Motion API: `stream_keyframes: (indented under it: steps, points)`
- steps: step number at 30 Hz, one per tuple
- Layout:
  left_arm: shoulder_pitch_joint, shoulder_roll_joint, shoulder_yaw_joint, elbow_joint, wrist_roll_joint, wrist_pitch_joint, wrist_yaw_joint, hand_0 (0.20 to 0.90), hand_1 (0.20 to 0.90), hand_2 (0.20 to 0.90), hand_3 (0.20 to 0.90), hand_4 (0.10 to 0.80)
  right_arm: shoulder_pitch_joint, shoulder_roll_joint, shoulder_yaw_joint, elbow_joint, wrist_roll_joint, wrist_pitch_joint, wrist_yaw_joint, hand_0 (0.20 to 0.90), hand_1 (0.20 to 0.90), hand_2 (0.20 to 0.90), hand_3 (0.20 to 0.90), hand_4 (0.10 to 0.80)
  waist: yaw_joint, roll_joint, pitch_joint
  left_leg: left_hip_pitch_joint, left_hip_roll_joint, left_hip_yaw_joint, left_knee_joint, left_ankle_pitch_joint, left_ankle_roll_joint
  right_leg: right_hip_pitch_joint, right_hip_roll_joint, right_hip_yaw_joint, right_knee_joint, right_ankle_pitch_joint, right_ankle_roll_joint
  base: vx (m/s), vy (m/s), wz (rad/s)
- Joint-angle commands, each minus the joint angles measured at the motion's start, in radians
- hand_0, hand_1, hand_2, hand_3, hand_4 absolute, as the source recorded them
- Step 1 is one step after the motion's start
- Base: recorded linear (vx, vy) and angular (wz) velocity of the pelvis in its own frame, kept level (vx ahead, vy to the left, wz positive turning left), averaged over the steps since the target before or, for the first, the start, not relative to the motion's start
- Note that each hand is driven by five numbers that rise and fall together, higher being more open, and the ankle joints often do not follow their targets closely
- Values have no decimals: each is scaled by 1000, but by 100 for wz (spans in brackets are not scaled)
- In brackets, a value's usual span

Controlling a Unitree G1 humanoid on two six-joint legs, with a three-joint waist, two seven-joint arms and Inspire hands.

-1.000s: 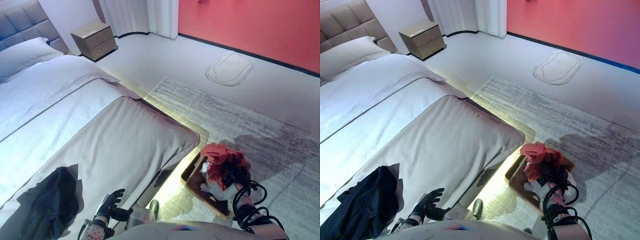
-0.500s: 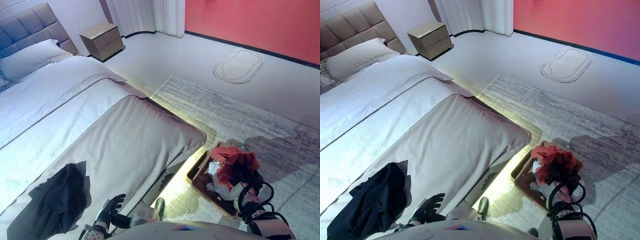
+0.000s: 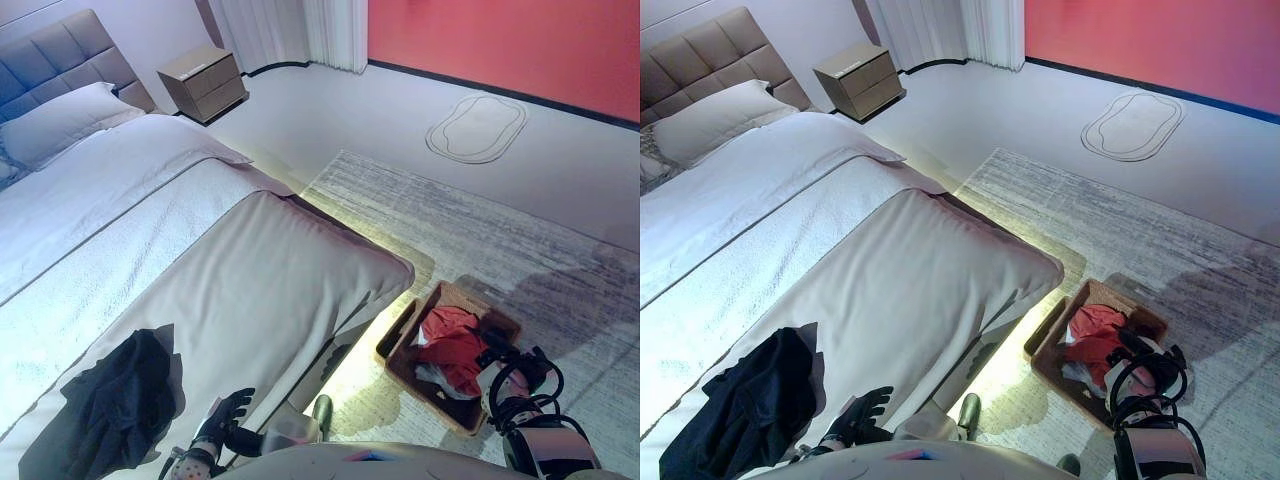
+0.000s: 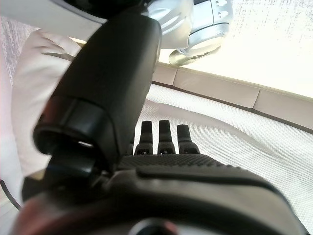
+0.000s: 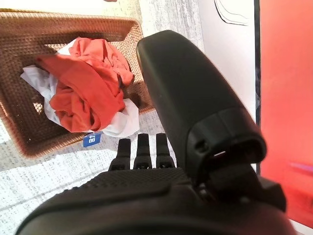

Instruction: Pick up the clothes from the bed and place them into the basket

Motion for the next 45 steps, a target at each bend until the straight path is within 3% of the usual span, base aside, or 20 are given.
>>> stream_keyframes:
  steps: [1,15,26,27,29,30,31,33,34,36,41,42,43,44,45]
  points:
    - [-74,17,-73,25,-37,-22,3,900,900,900,900,800,-88,-47,24,-52,-13,-50,6,900,900,900,900,800,17,-32,-8,-83,-43,-43,14,-8,-15,33,-3,-108,55,-37,11,0,0,0]
    - [-104,22,-46,34,-61,6,-2,900,900,900,900,800,-69,16,100,-43,-47,-46,63,900,900,900,900,800,49,-58,-23,-74,-28,-57,13,-7,-16,47,22,-123,71,-64,-9,-41,-13,6]
    - [-98,45,55,64,-57,0,-11,900,900,900,900,800,-97,45,231,-50,-136,-8,157,900,900,900,900,800,155,-92,-11,-138,-29,-175,80,3,-28,72,68,-152,127,-120,-58,-33,-57,21]
    - [-88,46,70,71,-32,-7,-14,900,900,900,900,800,-103,49,250,-52,-159,-3,163,900,900,900,900,800,162,-101,-13,-136,-10,-159,57,-1,-47,91,83,-146,119,-146,-57,73,-76,45]
    - [-83,47,75,72,3,-9,-24,900,900,900,900,800,-95,47,256,-70,-179,5,162,900,900,900,900,800,148,-104,-17,-150,25,-57,60,23,-64,103,88,-186,100,-137,-49,-27,54,51]
    - [-92,49,57,65,27,-4,-38,900,900,900,900,800,-84,32,241,-93,-187,24,158,900,900,900,900,800,109,-107,-26,-168,79,117,100,42,-75,108,79,-260,84,-113,-36,-168,173,73]
    - [-106,48,41,60,33,5,-45,900,900,900,900,800,-79,19,230,-100,-196,32,167,900,900,900,900,800,74,-112,-28,-170,113,242,152,46,-78,107,70,-307,76,-96,-34,-222,194,135]
    - [-150,39,2,47,1,37,-44,900,900,900,900,800,-77,-10,209,-98,-235,41,212,900,900,900,900,800,7,-139,-24,-158,161,419,277,-11,-51,95,36,-382,74,-65,-35,-192,188,202]
    - [-175,34,-5,34,-29,63,-34,900,900,900,900,800,-84,-22,202,-98,-259,48,248,900,900,900,900,800,-14,-146,-24,-143,145,433,267,-76,-24,82,12,-390,107,-59,-20,-110,295,175]
    - [-188,21,-13,20,-43,76,-13,900,900,900,900,800,-90,-32,204,-96,-277,49,286,900,900,900,900,800,-32,-139,-34,-91,88,414,181,-101,3,57,-21,-363,154,-60,7,0,310,105]
    - [-215,30,-42,-1,-48,88,3,900,900,900,900,800,-90,-28,212,-143,-355,76,304,900,900,900,900,800,-29,-124,-62,-17,19,390,67,-92,46,62,-67,-332,213,-50,42,64,196,35]
    - [-233,37,-52,-1,-57,100,2,900,900,900,900,800,-95,-35,214,-149,-351,96,299,900,900,900,900,800,-28,-127,-71,4,-18,361,31,-96,65,48,-105,-305,280,-11,66,96,204,55]
    - [-236,38,-53,-1,-62,103,3,900,900,900,900,800,-96,-35,214,-151,-350,102,300,900,900,900,900,800,-29,-130,-72,8,-27,355,23,-96,71,42,-117,-300,297,-3,75,130,312,75]
    - [-248,44,-61,-2,-59,103,-8,900,900,900,900,800,-91,-37,212,-153,-347,113,294,900,900,900,900,800,-45,-125,-73,31,-57,318,0,-115,102,-22,-184,-243,453,61,111,84,242,61]
    - [-250,44,-63,-2,-60,103,-9,900,900,900,900,800,-89,-37,212,-154,-352,113,296,900,900,900,900,800,-48,-126,-73,31,-65,313,-1,-121,109,-38,-198,-232,481,65,119,100,274,117]
